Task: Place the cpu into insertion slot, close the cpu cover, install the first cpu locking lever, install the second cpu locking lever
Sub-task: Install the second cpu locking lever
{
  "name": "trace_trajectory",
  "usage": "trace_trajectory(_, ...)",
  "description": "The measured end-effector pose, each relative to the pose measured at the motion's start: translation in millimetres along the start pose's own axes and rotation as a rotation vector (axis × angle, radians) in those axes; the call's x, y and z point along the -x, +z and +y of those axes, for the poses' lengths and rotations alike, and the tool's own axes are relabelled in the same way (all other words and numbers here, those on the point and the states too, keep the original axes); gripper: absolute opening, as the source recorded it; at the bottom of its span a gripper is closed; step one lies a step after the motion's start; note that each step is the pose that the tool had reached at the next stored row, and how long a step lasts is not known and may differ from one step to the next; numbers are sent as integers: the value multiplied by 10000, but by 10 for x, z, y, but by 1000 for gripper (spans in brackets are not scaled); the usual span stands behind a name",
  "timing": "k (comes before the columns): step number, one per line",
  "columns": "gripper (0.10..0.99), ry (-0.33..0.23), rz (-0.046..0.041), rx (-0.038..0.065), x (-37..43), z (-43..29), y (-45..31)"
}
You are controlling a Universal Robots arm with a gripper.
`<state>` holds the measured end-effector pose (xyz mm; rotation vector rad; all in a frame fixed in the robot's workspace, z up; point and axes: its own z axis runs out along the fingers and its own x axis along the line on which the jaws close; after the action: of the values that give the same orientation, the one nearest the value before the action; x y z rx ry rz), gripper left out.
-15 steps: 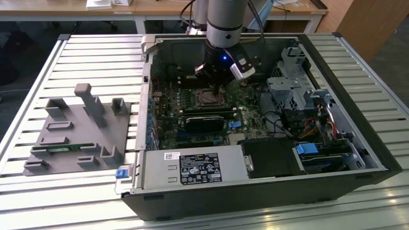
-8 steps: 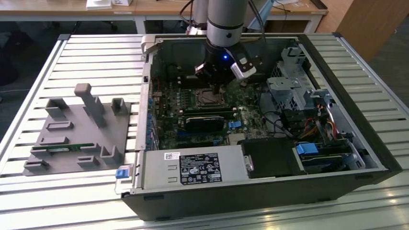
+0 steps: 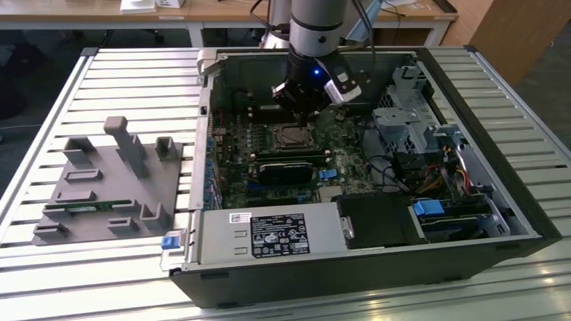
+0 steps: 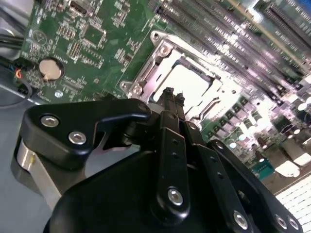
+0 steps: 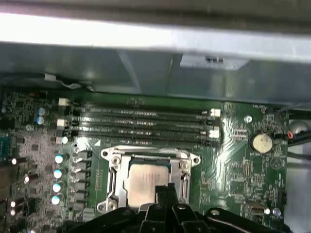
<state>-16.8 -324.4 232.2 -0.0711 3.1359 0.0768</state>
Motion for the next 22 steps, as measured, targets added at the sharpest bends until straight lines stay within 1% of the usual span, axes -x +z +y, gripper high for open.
trace_trajectory(1, 122, 0, 0, -1, -1, -17, -1)
trace_trajectory(2, 122, 0, 0, 0, -3, -62, -3)
trace_trajectory(4, 122, 0, 0, -1, -5, -115, -5)
trace_trajectory(6, 122, 1, -2, 25, -7, -141, -5)
trace_trajectory(7, 122, 0, -4, 91, -8, -151, -5)
trace_trajectory(8, 122, 1, 3, 198, -8, -160, -6)
trace_trajectory(9, 122, 3, 16, 336, -9, -165, -5)
trace_trajectory(11, 122, 4, 24, 547, -8, -168, -2)
trace_trajectory(12, 122, 4, 27, 611, -8, -169, 0)
trace_trajectory(14, 122, 4, 27, 637, -9, -183, 3)
trace_trajectory(17, 122, 5, 29, 637, -11, -224, 6)
trace_trajectory(22, 122, 6, 38, 638, -15, -312, 6)
